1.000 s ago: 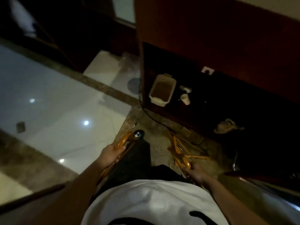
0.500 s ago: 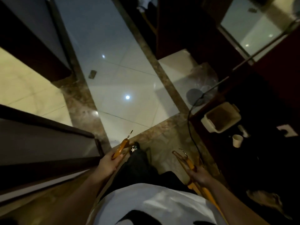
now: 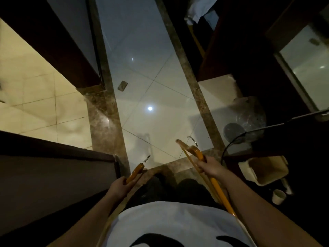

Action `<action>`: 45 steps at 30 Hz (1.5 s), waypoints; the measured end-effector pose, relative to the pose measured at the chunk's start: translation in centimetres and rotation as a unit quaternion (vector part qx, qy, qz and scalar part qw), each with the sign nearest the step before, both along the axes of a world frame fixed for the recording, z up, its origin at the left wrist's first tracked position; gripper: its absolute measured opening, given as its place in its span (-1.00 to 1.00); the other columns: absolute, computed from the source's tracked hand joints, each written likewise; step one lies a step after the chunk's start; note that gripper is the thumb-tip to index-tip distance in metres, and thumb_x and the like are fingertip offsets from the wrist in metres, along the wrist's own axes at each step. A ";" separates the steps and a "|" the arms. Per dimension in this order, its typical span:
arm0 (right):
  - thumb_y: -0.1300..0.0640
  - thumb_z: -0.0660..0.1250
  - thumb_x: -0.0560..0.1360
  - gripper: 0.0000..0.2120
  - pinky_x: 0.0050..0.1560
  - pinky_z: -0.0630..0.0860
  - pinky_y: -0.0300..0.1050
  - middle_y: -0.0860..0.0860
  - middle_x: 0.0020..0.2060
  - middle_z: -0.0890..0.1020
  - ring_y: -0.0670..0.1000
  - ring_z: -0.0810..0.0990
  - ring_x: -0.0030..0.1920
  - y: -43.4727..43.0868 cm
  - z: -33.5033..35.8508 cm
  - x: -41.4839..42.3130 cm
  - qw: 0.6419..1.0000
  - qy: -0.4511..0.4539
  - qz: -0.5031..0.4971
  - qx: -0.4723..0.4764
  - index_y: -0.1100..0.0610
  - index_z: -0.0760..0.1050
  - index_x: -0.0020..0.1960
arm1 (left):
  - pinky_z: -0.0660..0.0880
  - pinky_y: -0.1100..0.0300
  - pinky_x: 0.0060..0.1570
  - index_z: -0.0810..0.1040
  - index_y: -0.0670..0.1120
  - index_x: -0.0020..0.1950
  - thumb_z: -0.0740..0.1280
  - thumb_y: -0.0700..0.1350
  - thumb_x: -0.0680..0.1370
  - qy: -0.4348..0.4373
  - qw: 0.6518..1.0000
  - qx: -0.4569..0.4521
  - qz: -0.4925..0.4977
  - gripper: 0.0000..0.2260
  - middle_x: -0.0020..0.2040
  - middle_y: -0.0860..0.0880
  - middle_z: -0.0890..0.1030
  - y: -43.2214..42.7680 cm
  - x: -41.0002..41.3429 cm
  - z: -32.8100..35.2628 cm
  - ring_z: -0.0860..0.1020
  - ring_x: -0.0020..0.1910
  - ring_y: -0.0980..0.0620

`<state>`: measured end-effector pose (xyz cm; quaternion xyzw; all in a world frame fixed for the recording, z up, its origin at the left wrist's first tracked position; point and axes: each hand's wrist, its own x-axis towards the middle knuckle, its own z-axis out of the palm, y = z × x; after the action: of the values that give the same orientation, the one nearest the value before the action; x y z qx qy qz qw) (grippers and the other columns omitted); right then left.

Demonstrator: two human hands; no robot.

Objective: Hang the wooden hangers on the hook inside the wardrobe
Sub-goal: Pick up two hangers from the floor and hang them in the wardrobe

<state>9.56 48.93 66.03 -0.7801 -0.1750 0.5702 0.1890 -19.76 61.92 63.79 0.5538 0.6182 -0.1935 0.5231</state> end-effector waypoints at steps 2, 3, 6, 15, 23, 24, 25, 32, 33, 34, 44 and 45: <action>-0.03 0.22 0.54 -0.76 -0.20 0.46 -0.21 0.06 -0.08 0.56 -0.01 0.56 -0.13 3.1 0.7 1.1 1.000 -0.012 0.012 0.016 0.11 0.41 0.09 | 0.48 0.12 -0.05 0.48 -0.07 -0.06 0.27 0.04 0.54 -0.002 1.000 0.001 -0.004 -0.82 -0.11 -0.09 0.55 2.4 0.7 -0.1 0.53 -0.11 -0.03; -0.04 0.22 0.54 -0.76 -0.20 0.46 -0.22 0.05 -0.07 0.56 -0.01 0.56 -0.11 4.4 0.9 1.8 0.999 -0.019 0.020 0.021 0.10 0.39 0.10 | 0.49 0.11 -0.03 0.50 -0.09 -0.02 0.27 0.02 0.55 -0.007 1.000 -0.004 0.002 -0.82 -0.07 -0.11 0.55 3.4 1.2 -0.2 0.54 -0.09 -0.03; -0.04 0.21 0.54 -0.75 -0.16 0.47 -0.20 0.03 -0.09 0.55 -0.01 0.56 -0.09 7.7 0.6 4.1 0.999 -0.026 0.037 0.011 0.08 0.37 0.14 | 0.51 0.05 0.02 0.49 -0.12 0.07 0.26 -0.02 0.56 -0.013 0.999 -0.020 0.024 -0.79 -0.01 -0.14 0.56 6.3 3.0 -0.4 0.56 -0.02 -0.10; -0.07 0.23 0.51 -0.74 0.09 0.53 0.04 0.06 -0.19 0.58 0.08 0.59 -0.10 13.8 -2.3 14.8 0.996 -0.002 0.059 -0.065 0.08 0.45 0.07 | 0.39 0.24 -0.42 0.43 -0.17 0.05 0.30 0.02 0.53 0.014 0.999 0.027 0.037 -0.73 -0.27 -0.07 0.49 16.3 14.7 -1.1 0.46 -0.35 0.04; -0.03 0.23 0.53 -0.67 -0.13 0.48 -0.09 0.13 -0.16 0.56 0.05 0.52 -0.18 18.7 -2.5 27.9 0.992 -0.003 0.053 -0.115 0.17 0.43 0.17 | 0.40 0.21 -0.38 0.45 -0.17 0.09 0.25 0.00 0.56 -0.045 0.994 0.095 0.038 -0.75 -0.25 -0.04 0.52 28.0 28.4 1.7 0.49 -0.31 0.05; -0.03 0.23 0.53 -0.67 -0.08 0.49 -0.06 0.16 -0.10 0.58 0.06 0.53 -0.14 19.6 -2.5 29.2 0.991 -0.011 0.057 -0.118 0.18 0.43 0.18 | 0.38 0.23 -0.39 0.45 -0.18 0.11 0.24 -0.01 0.57 -0.053 0.993 0.100 0.038 -0.74 -0.25 -0.04 0.52 29.2 29.6 2.1 0.48 -0.31 0.06; -0.01 0.24 0.53 -0.65 -0.01 0.50 -0.03 0.18 0.00 0.58 0.08 0.55 -0.06 20.6 -2.5 30.2 0.991 -0.019 0.057 -0.119 0.19 0.42 0.21 | 0.38 0.23 -0.39 0.45 -0.19 0.14 0.24 -0.02 0.57 -0.060 0.992 0.104 0.038 -0.73 -0.23 -0.04 0.52 30.3 30.6 2.3 0.49 -0.31 0.06; -0.05 0.23 0.52 -0.77 -0.01 0.50 -0.05 0.15 -0.09 0.59 0.10 0.57 -0.09 31.1 -2.2 35.6 0.993 -0.023 0.069 -0.093 0.10 0.46 0.02 | 0.49 0.12 -0.21 0.43 -0.10 0.06 0.25 0.02 0.56 -0.049 0.994 0.094 0.037 -0.80 -0.14 -0.13 0.57 37.6 33.9 1.9 0.54 -0.20 -0.04; -0.07 0.23 0.52 -0.80 -0.06 0.49 -0.07 0.11 -0.17 0.58 0.06 0.55 -0.17 33.2 -2.2 36.0 0.993 -0.026 0.071 -0.086 0.06 0.45 -0.07 | 0.50 0.08 -0.17 0.42 -0.08 0.04 0.26 0.02 0.56 -0.042 0.994 0.091 0.043 -0.81 -0.14 -0.13 0.57 38.7 33.8 1.6 0.54 -0.20 -0.05; -0.09 0.22 0.51 -0.81 -0.11 0.47 -0.09 0.08 -0.23 0.56 0.03 0.53 -0.23 35.4 -2.1 36.5 0.994 -0.027 0.072 -0.079 0.02 0.42 -0.13 | 0.52 0.05 -0.13 0.42 -0.08 0.03 0.26 0.02 0.55 -0.035 0.995 0.083 0.053 -0.81 -0.15 -0.14 0.56 40.0 33.7 1.2 0.54 -0.20 -0.06; -0.06 0.24 0.52 -0.59 0.15 0.50 0.03 0.10 0.07 0.56 0.08 0.56 0.04 56.5 0.1 39.5 0.999 -0.034 0.036 -0.007 0.09 0.36 0.30 | 0.41 0.17 -0.32 0.46 -0.16 0.02 0.28 -0.01 0.55 -0.004 0.995 0.019 0.093 -0.79 -0.20 -0.14 0.54 56.1 34.0 -0.2 0.48 -0.27 -0.04; -0.05 0.24 0.52 -0.59 0.14 0.49 0.02 0.11 0.08 0.57 0.09 0.56 0.05 58.2 0.2 39.8 0.999 -0.035 0.023 0.003 0.09 0.35 0.31 | 0.41 0.18 -0.32 0.46 -0.17 0.03 0.28 -0.02 0.55 -0.009 0.996 0.020 0.087 -0.78 -0.20 -0.13 0.54 58.0 34.3 -0.1 0.48 -0.27 -0.03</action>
<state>49.39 107.15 66.23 -0.7949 -0.2011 0.5462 0.1714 14.57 119.95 63.66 0.5102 0.6629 -0.1301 0.5323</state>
